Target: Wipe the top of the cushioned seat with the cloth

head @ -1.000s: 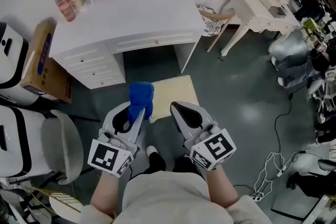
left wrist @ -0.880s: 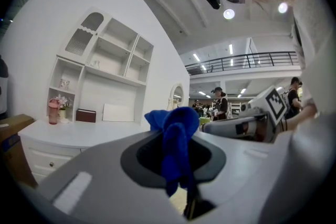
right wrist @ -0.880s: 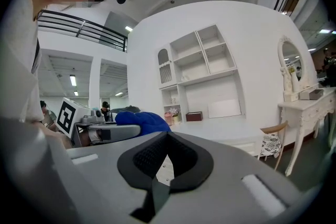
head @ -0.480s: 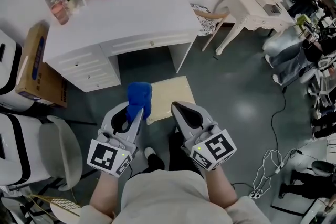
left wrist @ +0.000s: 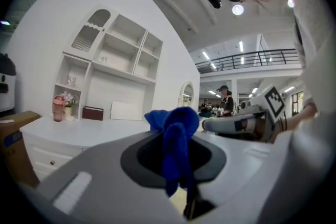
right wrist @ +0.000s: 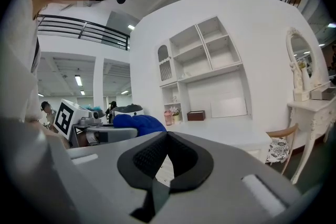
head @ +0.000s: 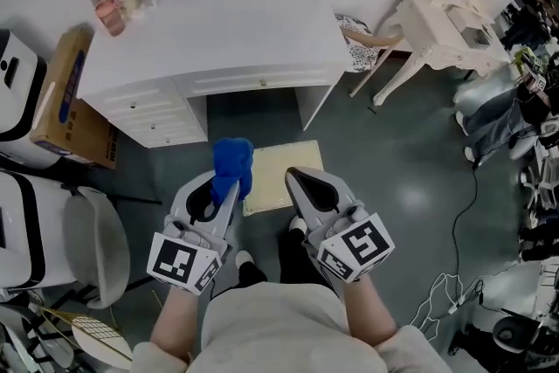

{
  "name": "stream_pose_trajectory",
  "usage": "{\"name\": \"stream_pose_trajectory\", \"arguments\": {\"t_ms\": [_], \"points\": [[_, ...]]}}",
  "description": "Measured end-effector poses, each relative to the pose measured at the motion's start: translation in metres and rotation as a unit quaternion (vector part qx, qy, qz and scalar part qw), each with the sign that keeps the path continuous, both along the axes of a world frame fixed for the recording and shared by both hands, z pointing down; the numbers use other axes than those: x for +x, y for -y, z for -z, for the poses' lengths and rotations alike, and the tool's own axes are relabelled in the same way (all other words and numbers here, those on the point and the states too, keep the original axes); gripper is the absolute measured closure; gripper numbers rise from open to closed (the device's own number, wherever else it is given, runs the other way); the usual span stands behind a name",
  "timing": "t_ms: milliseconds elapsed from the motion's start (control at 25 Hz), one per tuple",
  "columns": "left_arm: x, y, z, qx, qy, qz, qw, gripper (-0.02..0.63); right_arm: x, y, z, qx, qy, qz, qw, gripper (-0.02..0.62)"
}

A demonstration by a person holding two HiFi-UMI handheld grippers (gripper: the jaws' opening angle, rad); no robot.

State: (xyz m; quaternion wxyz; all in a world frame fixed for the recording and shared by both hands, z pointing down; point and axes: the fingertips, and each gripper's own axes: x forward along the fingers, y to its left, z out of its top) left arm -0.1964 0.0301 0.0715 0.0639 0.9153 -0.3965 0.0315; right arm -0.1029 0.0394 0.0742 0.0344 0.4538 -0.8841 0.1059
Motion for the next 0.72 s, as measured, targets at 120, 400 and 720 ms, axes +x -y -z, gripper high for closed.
{"name": "stream_pose_trajectory", "arguments": {"t_ms": [120, 400, 720], "points": [[0.010, 0.017, -0.003, -0.004, 0.000, 0.018, 0.9998, 0.549, 0.011, 0.021, -0.001, -0.003, 0.001, 0.016, 1.000, 0.595], [0.031, 0.056, -0.020, -0.021, 0.006, 0.053, 0.9983, 0.548, 0.039, 0.069, -0.011, -0.011, 0.000, 0.041, 0.999, 0.595], [0.054, 0.089, -0.054, -0.051, 0.014, 0.089, 0.9946, 0.548, 0.065, 0.106, -0.041, -0.038, 0.000, 0.069, 0.997, 0.595]]}}
